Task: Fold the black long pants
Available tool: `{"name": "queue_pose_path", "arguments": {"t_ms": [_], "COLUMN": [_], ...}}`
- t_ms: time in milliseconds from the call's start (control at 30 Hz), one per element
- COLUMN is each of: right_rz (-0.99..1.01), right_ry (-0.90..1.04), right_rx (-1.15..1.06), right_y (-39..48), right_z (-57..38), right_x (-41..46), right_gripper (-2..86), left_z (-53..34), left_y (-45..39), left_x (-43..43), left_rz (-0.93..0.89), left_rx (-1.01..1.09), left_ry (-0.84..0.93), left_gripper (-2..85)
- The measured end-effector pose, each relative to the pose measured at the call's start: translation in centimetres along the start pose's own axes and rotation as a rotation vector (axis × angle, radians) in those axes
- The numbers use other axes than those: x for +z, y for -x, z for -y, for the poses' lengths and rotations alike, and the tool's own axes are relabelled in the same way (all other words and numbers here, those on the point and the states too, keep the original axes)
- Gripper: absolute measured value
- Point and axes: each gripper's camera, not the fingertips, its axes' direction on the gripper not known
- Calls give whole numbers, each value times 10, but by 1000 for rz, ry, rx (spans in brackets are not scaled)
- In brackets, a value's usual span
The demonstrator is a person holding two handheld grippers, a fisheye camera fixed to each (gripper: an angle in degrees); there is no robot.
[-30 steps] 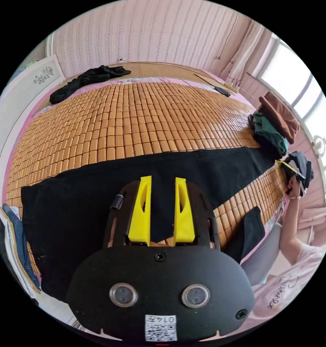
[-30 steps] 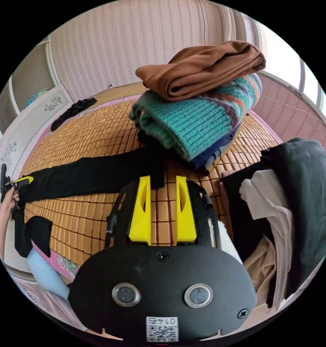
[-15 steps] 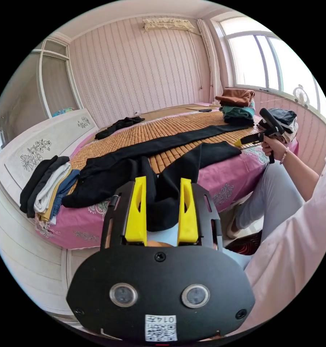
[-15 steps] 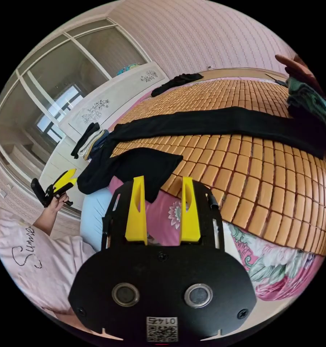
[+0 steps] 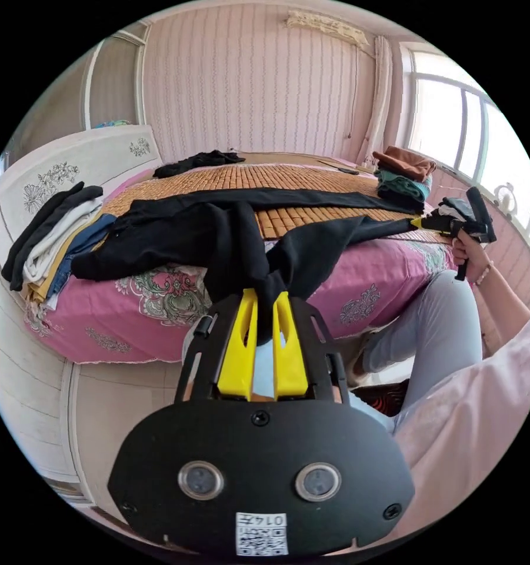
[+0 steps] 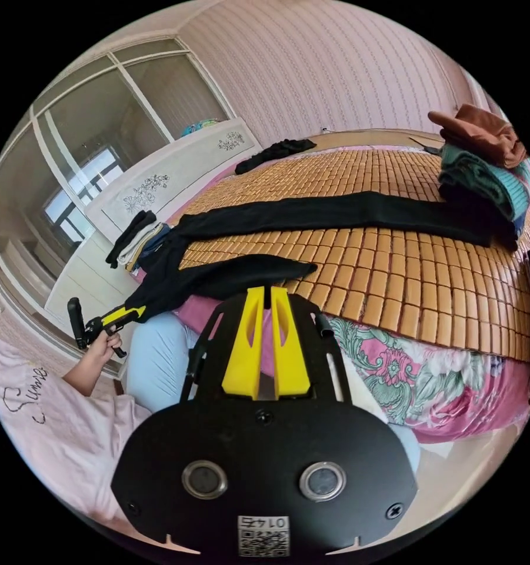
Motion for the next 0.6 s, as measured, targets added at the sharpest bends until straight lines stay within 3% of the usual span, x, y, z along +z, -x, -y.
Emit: {"name": "queue_pose_path", "arguments": {"t_ms": [100, 267, 433, 600], "right_rz": [-180, -383, -467, -494], "right_ry": [-109, -331, -277, -74], "right_rx": [-9, 131, 274, 408], "right_y": [-8, -42, -83, -112], "right_z": [3, -12, -45, -73], "right_x": [-55, -167, -185, -160], "right_gripper": [6, 1, 0, 0], "left_z": [26, 54, 49, 38], "left_y": [-13, -41, -33, -13], "left_x": [-19, -45, -13, 3], "left_rz": [-177, -325, -278, -328], "left_rx": [50, 130, 99, 8], "left_ry": [-82, -308, -169, -74], "left_gripper": [55, 59, 62, 63]}}
